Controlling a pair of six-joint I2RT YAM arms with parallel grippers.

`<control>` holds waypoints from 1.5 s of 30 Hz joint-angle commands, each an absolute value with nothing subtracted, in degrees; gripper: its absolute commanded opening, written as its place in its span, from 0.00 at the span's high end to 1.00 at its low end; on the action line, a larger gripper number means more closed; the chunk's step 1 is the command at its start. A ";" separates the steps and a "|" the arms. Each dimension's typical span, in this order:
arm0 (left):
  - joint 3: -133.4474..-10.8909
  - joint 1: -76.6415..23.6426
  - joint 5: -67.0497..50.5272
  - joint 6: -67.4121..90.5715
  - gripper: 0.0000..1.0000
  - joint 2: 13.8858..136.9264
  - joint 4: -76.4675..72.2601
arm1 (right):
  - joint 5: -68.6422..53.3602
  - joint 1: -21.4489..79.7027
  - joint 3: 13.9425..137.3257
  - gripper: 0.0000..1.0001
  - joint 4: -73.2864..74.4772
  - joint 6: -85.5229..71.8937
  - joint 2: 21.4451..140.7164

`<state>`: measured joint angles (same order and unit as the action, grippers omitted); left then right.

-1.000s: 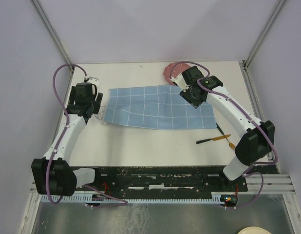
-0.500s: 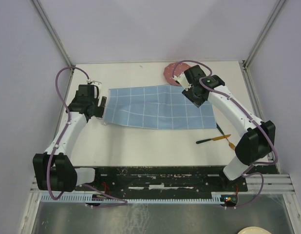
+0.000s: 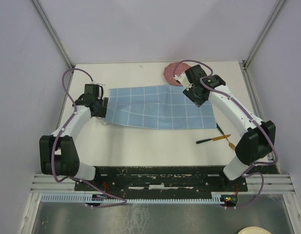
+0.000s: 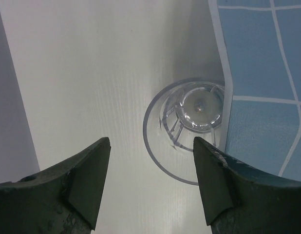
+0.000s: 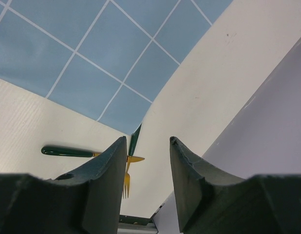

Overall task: Set the dinner table for one person
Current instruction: Move the cup to the center of the board.

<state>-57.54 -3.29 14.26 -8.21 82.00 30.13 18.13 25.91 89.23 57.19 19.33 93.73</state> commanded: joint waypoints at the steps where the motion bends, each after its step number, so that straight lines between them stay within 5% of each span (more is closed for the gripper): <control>1: -58.76 -3.10 13.28 -4.56 0.25 82.36 25.94 | 19.16 25.38 89.62 0.52 55.81 19.19 93.37; 19: -58.74 -2.47 11.60 -1.63 0.58 88.98 24.59 | 18.61 24.79 88.43 0.52 55.99 19.16 92.79; 23: -59.79 -2.24 11.62 -2.05 0.96 89.81 25.74 | 18.72 24.79 88.22 0.52 55.90 19.14 92.74; 45: -64.21 4.33 20.20 -11.62 0.97 86.22 31.72 | 16.99 24.74 87.09 0.54 56.03 19.15 93.34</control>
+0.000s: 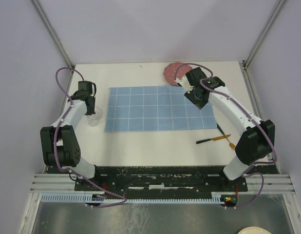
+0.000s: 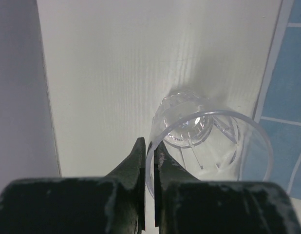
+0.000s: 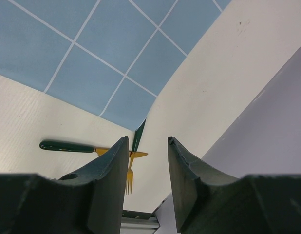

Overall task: Set the dinner table for one person
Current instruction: Move the cup to the center of the board.

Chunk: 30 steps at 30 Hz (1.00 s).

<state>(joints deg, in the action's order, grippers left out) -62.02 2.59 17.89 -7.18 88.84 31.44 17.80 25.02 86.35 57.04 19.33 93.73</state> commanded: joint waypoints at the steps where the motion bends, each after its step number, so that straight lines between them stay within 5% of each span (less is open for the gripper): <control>1: -64.12 4.99 20.18 -12.09 0.97 86.07 31.87 | 16.90 24.77 87.02 0.55 56.07 19.16 93.35; 19: -63.42 14.07 16.89 -15.02 0.97 87.16 31.01 | 15.22 24.79 87.39 0.56 57.29 19.15 94.32; 30: -61.58 14.98 16.86 -15.42 0.44 87.60 30.35 | 15.27 24.78 86.46 0.56 57.24 19.41 94.03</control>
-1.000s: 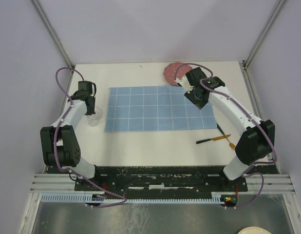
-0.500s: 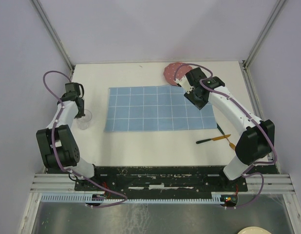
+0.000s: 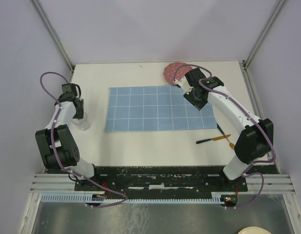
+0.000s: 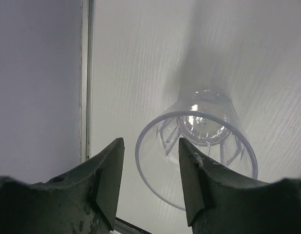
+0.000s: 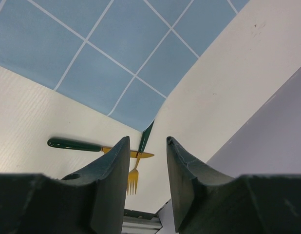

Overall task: Set the dinner table for one person
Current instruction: Move the cup to the center of the board.

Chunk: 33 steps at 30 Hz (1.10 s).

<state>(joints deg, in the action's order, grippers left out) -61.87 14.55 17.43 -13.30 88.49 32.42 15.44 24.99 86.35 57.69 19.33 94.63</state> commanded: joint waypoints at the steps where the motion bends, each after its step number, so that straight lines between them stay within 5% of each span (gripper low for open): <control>1: -61.45 15.06 16.99 -15.54 0.43 87.51 30.26 | 15.29 24.74 86.40 0.56 57.22 19.40 93.89; 9: -63.08 15.26 18.15 -15.79 0.42 85.79 30.47 | 16.17 24.78 85.04 0.56 56.63 19.63 93.18; 13: -69.61 15.45 19.31 -16.85 0.31 83.67 31.67 | 15.74 24.77 82.72 0.54 55.64 20.01 92.61; 18: -79.93 15.39 10.02 -16.77 0.31 80.94 38.78 | 14.37 24.83 80.00 0.52 55.70 19.89 93.10; 25: -77.78 13.97 1.99 -18.69 0.31 75.22 40.65 | 8.27 25.72 82.82 0.52 57.09 18.42 96.22; 33: -72.94 13.89 0.93 -19.37 0.32 70.16 41.46 | 12.91 42.35 94.65 0.52 59.68 20.74 106.84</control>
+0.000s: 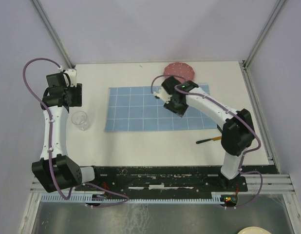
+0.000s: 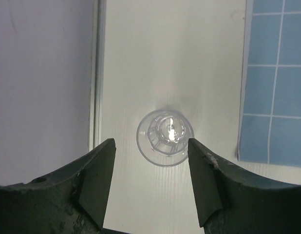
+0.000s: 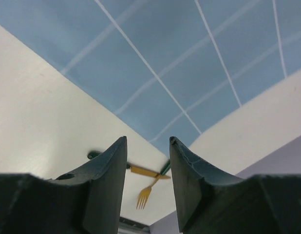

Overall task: Set the dinner table for one person
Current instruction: Move the cup to the center of the board, then fold the napkin at the center of the board.

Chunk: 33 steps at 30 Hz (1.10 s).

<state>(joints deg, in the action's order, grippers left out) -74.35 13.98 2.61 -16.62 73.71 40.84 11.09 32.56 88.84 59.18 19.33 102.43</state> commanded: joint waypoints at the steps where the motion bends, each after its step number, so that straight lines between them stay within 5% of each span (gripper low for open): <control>1: -72.54 13.89 1.38 -19.56 0.33 69.19 41.26 | 13.29 44.58 96.66 0.52 59.91 20.93 108.82; 12: -67.26 14.28 7.57 -21.19 0.34 60.15 45.20 | 12.98 58.16 125.32 0.47 60.05 22.72 129.99; 33: -70.14 14.23 10.64 -18.72 0.35 57.85 54.59 | 7.77 67.30 140.01 0.29 36.16 29.80 148.55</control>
